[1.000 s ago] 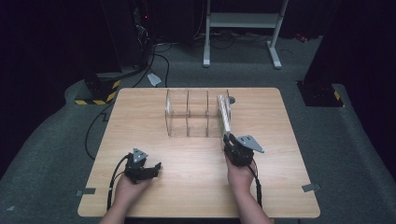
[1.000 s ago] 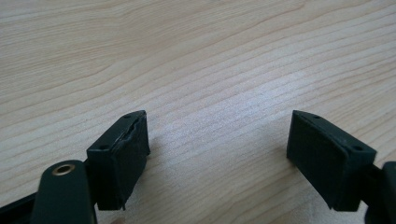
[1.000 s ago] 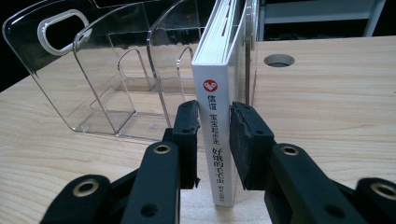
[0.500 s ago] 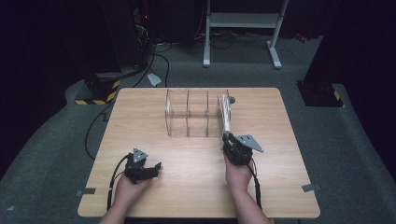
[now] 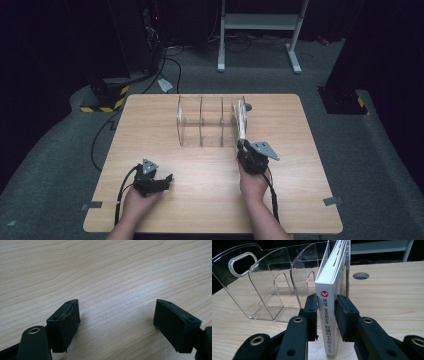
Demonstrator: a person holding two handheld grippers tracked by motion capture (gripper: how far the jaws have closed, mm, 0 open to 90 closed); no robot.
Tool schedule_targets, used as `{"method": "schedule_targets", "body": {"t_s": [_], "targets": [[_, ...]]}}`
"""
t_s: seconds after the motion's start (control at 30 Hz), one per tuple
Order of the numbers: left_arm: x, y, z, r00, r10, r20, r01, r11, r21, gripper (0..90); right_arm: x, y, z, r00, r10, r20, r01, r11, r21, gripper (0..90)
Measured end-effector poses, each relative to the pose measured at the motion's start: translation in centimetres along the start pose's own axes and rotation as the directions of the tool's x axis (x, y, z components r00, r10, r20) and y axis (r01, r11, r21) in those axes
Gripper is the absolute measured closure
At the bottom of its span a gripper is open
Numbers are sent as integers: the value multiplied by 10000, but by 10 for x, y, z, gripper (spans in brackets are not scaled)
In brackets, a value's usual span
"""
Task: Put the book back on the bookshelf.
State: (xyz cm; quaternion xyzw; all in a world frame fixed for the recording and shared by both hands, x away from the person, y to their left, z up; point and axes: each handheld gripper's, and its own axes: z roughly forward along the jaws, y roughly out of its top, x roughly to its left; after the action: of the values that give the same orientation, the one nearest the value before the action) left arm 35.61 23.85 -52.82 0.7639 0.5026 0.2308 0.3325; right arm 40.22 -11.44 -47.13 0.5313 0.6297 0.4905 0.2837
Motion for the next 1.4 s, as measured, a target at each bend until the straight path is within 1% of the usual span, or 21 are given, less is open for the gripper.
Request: {"method": "schedule_targets", "body": {"t_s": [0.23,0.4,0.53,0.67,1.0,1.4], "targets": [[0,0,0,10000,-46,26,46,10000,-3,212,1,1,2,10000,-71,14,71,10000,7,712],[0,0,0,10000,-47,24,47,10000,-8,212,1,1,3,10000,-13,41,13,10000,-29,712],[0,0,0,10000,-47,26,47,10000,-5,212,1,2,4,9999,-121,62,121,9999,-53,713],[0,0,0,10000,-44,24,44,10000,-7,212,1,2,5,9999,-52,118,52,10000,-26,713],[0,0,0,10000,-38,32,38,10000,-7,212,2,3,8,9997,-134,180,135,9999,-58,713],[0,0,0,10000,-36,31,36,10000,-6,213,0,4,9,9996,-91,263,93,9999,-67,712]]}}
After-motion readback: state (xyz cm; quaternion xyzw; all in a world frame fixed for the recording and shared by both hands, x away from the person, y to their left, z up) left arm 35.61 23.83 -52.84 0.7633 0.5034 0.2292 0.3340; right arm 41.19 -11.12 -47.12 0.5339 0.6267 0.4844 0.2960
